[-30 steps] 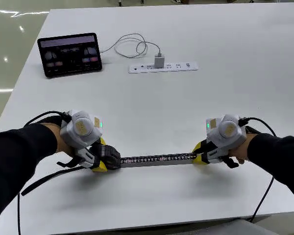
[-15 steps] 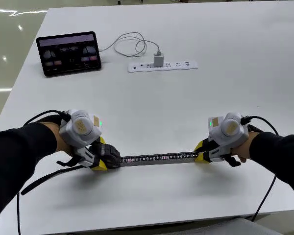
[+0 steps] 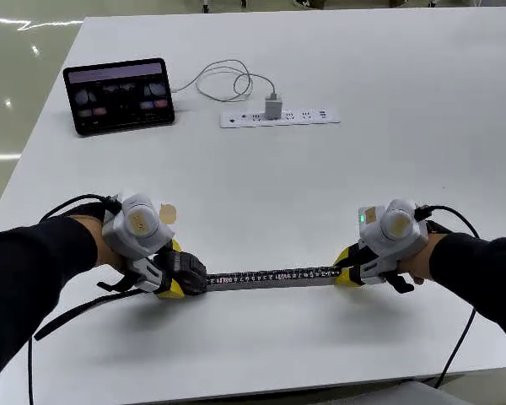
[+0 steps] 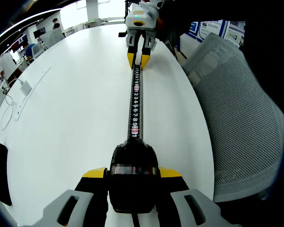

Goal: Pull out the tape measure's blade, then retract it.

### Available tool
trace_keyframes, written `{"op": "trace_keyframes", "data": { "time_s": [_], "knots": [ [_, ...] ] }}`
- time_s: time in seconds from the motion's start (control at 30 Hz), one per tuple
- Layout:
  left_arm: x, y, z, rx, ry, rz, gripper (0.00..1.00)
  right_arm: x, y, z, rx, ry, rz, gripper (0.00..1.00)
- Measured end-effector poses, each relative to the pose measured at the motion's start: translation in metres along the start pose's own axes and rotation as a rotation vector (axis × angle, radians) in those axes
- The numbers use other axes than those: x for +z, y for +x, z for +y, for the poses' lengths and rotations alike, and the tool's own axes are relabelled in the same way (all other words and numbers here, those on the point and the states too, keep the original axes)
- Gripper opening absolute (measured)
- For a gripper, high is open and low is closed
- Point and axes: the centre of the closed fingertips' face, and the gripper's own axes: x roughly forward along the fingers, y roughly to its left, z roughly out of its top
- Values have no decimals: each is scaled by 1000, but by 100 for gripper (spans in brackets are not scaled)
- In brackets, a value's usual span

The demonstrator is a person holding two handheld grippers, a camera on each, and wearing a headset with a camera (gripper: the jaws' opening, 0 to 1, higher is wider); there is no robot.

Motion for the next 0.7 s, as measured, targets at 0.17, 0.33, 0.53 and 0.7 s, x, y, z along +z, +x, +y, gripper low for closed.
{"op": "trace_keyframes", "data": {
  "time_s": [0.17,0.33,0.53,0.7],
  "knots": [
    [0,0,1,1,0,-2,35,1,0,0,-1,-3,-5,10],
    [-1,1,2,2,-5,-6,36,1,0,0,1,-4,-2,10],
    [-1,1,5,-2,-15,-20,36,2,0,1,-1,-19,0,11],
    [-2,2,6,3,-36,-23,37,2,0,1,1,-39,5,12]
  ]
}}
